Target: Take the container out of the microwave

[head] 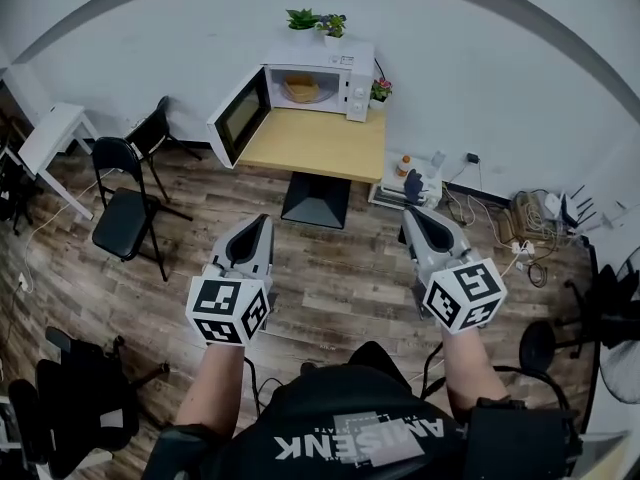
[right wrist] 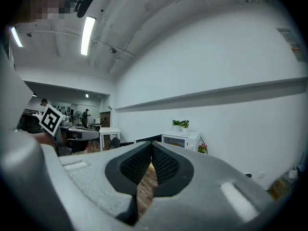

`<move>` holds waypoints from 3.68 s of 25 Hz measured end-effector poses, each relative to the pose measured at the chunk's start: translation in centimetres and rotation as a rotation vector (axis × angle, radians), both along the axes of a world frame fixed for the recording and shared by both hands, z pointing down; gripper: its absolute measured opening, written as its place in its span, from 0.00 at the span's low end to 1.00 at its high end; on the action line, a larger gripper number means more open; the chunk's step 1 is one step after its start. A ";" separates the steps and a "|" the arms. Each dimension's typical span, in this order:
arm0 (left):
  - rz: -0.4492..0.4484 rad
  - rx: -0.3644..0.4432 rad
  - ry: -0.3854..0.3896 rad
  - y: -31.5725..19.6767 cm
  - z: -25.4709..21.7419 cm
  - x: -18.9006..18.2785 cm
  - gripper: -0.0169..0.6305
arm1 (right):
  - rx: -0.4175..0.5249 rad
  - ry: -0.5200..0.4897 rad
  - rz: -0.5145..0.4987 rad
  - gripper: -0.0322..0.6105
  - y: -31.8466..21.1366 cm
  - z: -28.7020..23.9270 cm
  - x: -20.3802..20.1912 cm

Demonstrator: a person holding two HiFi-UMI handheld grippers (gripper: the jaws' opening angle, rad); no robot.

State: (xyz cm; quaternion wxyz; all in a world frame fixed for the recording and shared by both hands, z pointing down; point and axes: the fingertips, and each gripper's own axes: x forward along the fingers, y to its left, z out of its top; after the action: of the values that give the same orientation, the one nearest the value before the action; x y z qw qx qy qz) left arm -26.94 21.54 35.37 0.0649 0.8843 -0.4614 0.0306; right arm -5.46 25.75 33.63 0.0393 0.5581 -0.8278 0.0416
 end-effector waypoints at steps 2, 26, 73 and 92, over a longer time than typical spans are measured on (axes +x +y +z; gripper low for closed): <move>0.004 -0.013 0.030 -0.6 0.0 -0.1 0.03 | -0.001 0.003 -0.001 0.06 -0.4 0.1 -0.1; -0.113 -0.020 0.021 -18.5 -1.0 9.8 0.03 | 0.021 -0.004 -0.214 0.06 -22.4 -1.2 8.0; -0.028 -0.071 -0.228 -54.5 7.6 14.7 0.03 | -0.030 0.003 -0.079 0.06 -48.9 1.0 13.6; 0.085 -0.172 -0.494 -65.2 19.3 17.2 0.14 | -0.094 0.052 0.045 0.06 -50.8 2.6 19.1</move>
State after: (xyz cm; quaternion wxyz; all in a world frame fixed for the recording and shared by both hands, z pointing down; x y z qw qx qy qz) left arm -9.75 -43.63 54.68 0.0239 0.8598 -0.4215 0.2873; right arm 13.65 -25.00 36.19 0.0859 0.5750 -0.8109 0.0668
